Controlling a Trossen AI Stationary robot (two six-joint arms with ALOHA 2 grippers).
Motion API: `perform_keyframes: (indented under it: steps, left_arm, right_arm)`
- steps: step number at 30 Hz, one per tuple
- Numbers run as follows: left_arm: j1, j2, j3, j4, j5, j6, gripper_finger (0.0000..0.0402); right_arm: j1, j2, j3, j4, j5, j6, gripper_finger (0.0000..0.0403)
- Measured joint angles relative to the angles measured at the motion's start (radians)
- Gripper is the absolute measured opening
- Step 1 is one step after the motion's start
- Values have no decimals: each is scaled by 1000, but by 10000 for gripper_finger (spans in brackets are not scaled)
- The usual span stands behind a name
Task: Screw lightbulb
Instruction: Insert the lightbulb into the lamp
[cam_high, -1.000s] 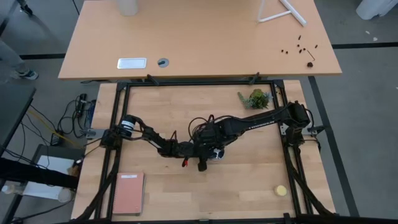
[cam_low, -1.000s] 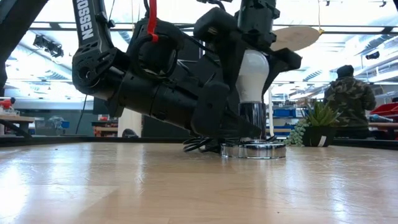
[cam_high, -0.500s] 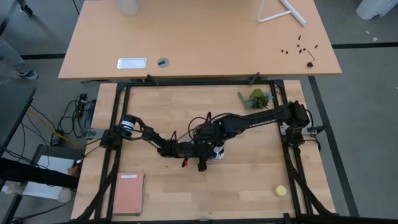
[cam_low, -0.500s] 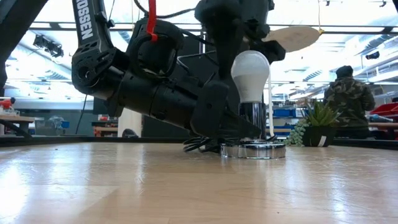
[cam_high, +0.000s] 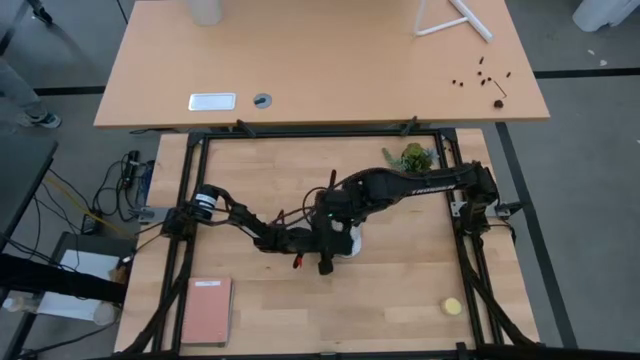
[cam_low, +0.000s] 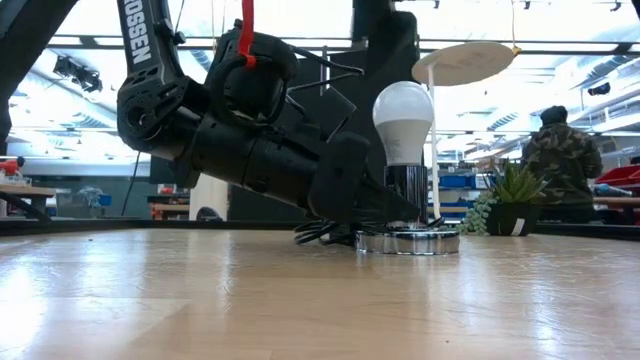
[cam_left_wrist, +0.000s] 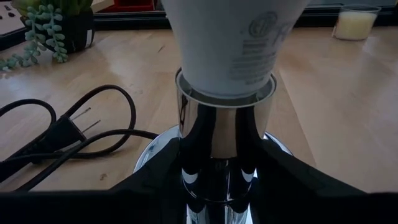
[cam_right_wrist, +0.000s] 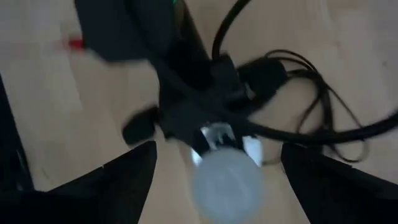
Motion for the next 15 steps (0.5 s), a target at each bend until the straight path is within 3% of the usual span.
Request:
perform_keyframes:
  steps: [7, 12, 15]
  left_arm:
    - [0, -1, 0, -3, 0, 1, 179]
    - [-1, -2, 0, -16, 0, -8, 179]
    - [-2, -2, 0, -18, 0, -28, 179]
  right_arm:
    - [10, 0, 63, -250, 1, -270, 354]
    - [41, 3, 36, -273, 22, -518, 354]
    - [54, 3, -1, -255, 52, -487, 350]
